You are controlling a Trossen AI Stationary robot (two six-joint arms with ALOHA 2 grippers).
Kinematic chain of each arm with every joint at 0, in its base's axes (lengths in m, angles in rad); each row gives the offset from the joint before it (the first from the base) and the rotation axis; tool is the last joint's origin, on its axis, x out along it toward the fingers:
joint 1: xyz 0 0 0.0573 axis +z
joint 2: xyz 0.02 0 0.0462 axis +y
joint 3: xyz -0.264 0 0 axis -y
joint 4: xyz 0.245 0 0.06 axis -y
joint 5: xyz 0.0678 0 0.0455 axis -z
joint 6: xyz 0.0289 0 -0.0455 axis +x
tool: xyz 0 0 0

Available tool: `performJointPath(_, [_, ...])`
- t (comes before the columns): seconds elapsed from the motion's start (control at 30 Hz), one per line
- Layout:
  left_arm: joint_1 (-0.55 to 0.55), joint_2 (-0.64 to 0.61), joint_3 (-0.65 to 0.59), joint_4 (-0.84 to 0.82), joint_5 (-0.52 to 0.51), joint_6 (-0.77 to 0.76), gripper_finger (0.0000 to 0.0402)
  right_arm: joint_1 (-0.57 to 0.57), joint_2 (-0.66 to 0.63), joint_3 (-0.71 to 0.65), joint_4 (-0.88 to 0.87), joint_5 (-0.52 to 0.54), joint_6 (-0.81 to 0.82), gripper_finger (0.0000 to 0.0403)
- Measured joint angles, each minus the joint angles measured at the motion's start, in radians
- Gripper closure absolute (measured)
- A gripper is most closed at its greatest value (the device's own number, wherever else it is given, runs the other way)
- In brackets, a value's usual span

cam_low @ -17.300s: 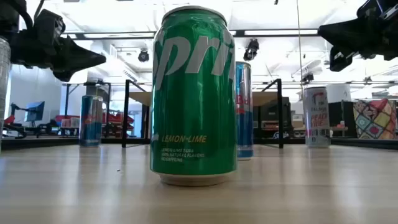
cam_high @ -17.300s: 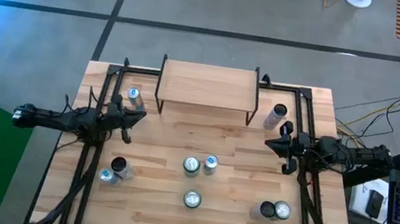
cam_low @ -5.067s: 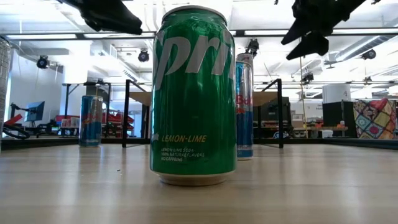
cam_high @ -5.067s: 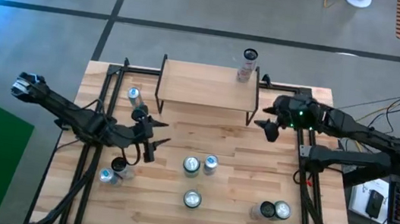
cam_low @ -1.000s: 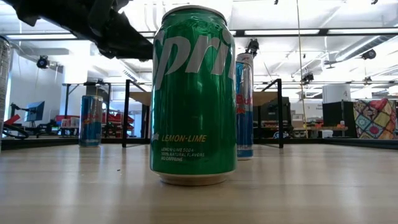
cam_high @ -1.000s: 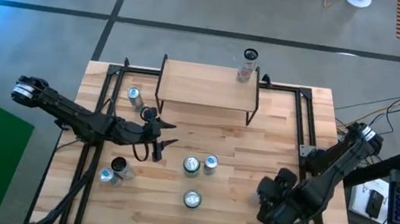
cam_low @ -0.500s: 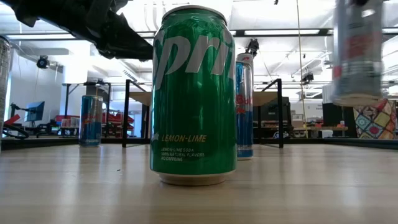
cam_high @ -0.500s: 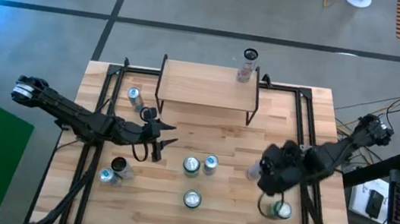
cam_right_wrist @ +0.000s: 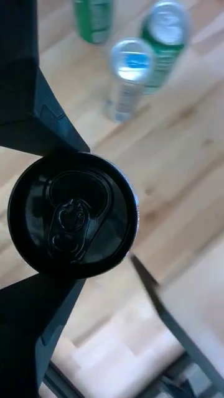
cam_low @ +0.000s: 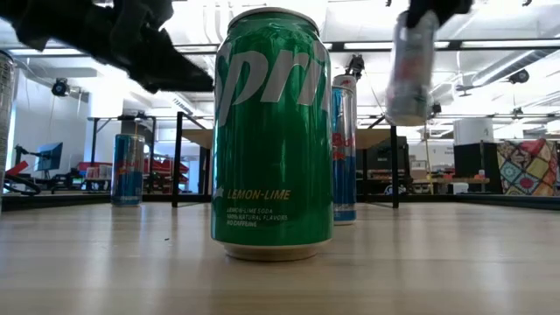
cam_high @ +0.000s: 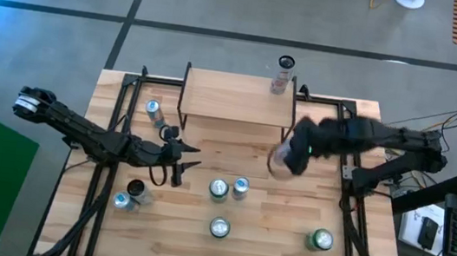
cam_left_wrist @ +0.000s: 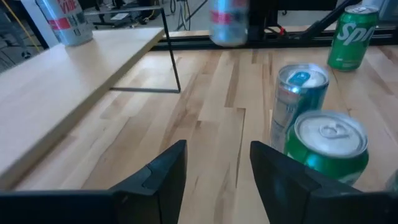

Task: Place canned beverage on shelf
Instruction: Put the right white-pink soda can on the shelf aligned with the other white-pink soda can

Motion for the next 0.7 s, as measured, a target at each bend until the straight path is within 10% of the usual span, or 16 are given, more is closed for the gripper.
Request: performJointPath(0.7, [0.0, 0.001, -0.066, 0.058, -0.003, -0.01, 0.024, -0.496, 0.363, 0.556, -0.128, -0.117, -0.523, 0.0144])
